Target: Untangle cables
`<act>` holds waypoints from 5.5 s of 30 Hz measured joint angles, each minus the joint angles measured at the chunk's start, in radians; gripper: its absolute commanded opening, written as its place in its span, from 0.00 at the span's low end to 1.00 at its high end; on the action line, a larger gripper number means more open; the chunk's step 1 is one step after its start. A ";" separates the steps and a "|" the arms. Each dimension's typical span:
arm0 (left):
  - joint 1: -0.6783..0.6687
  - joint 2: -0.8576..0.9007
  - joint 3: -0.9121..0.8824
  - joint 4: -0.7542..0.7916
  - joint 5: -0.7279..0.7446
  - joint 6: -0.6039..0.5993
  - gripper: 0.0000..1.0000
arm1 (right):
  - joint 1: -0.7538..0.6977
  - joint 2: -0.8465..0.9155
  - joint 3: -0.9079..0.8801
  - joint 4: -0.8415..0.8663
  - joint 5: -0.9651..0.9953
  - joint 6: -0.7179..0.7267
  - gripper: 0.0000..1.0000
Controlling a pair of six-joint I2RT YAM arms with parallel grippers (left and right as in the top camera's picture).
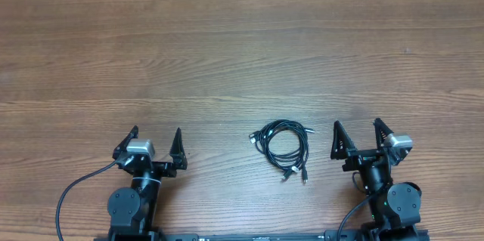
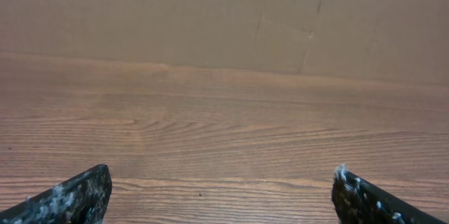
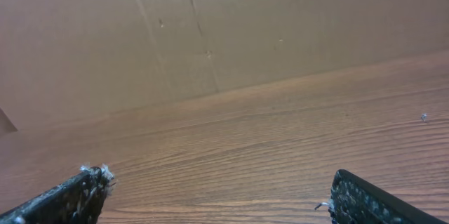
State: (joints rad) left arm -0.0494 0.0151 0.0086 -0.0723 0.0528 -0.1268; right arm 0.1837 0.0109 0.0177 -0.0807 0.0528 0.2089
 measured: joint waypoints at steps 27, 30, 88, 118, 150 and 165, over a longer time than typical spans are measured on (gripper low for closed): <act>0.000 0.000 0.000 0.000 0.000 0.000 0.99 | 0.000 0.000 0.000 0.000 -0.001 0.000 1.00; 0.000 0.000 0.000 0.000 0.000 0.000 0.99 | 0.000 0.000 0.000 0.000 0.000 0.000 1.00; 0.000 0.000 0.000 0.000 -0.004 0.000 1.00 | 0.000 0.000 0.000 0.001 0.000 0.000 1.00; 0.000 0.000 0.000 -0.001 -0.004 0.000 0.99 | 0.000 0.000 0.000 0.001 -0.001 0.000 1.00; 0.000 0.000 0.000 0.000 -0.004 0.000 0.99 | 0.000 0.000 0.000 -0.001 -0.080 0.006 1.00; 0.000 0.000 0.000 -0.001 -0.004 0.000 1.00 | 0.000 0.000 0.011 -0.051 -0.288 0.026 1.00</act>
State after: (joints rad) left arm -0.0494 0.0151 0.0086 -0.0731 0.0490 -0.1268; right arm 0.1837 0.0113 0.0292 -0.1318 -0.2356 0.2352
